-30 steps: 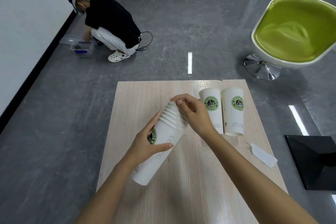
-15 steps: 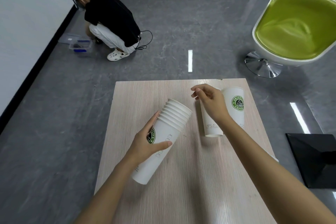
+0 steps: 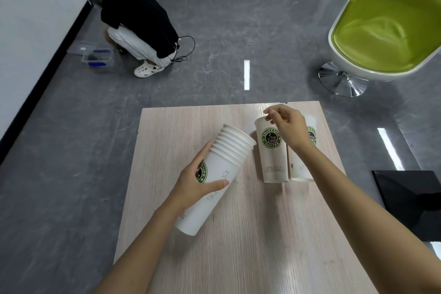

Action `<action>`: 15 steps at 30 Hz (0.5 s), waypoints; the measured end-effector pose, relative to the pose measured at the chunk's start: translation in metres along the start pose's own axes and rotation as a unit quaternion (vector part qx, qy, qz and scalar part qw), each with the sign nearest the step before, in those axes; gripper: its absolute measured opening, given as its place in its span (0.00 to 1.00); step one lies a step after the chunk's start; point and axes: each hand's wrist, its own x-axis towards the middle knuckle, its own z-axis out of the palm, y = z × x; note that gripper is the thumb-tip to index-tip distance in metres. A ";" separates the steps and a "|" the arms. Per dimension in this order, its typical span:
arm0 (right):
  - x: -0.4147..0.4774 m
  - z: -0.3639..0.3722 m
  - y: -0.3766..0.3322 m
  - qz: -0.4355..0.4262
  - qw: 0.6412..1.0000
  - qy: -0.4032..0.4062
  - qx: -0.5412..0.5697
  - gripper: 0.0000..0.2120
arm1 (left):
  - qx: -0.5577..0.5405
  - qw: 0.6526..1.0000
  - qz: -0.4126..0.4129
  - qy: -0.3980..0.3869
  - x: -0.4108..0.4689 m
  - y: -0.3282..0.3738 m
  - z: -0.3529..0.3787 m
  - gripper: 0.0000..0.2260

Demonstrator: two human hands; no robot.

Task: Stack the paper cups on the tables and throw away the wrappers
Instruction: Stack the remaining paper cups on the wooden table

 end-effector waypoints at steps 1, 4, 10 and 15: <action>0.003 -0.001 0.002 -0.005 1.000 0.003 -0.017 0.09 | 0.002 1.000 0.000 -0.001 0.003 0.001 0.001 0.45; 0.014 -0.005 0.004 -0.023 0.998 0.007 -0.066 0.09 | 0.004 1.000 0.000 -0.005 0.009 0.001 0.005 0.45; 0.036 -0.003 0.006 -0.047 0.985 -0.057 -0.155 0.07 | 0.009 1.000 -0.007 -0.008 0.013 0.001 0.008 0.45; 0.041 0.007 0.012 -0.035 0.964 -0.153 -0.215 0.07 | 0.014 1.000 -0.011 -0.004 0.013 -0.001 0.009 0.44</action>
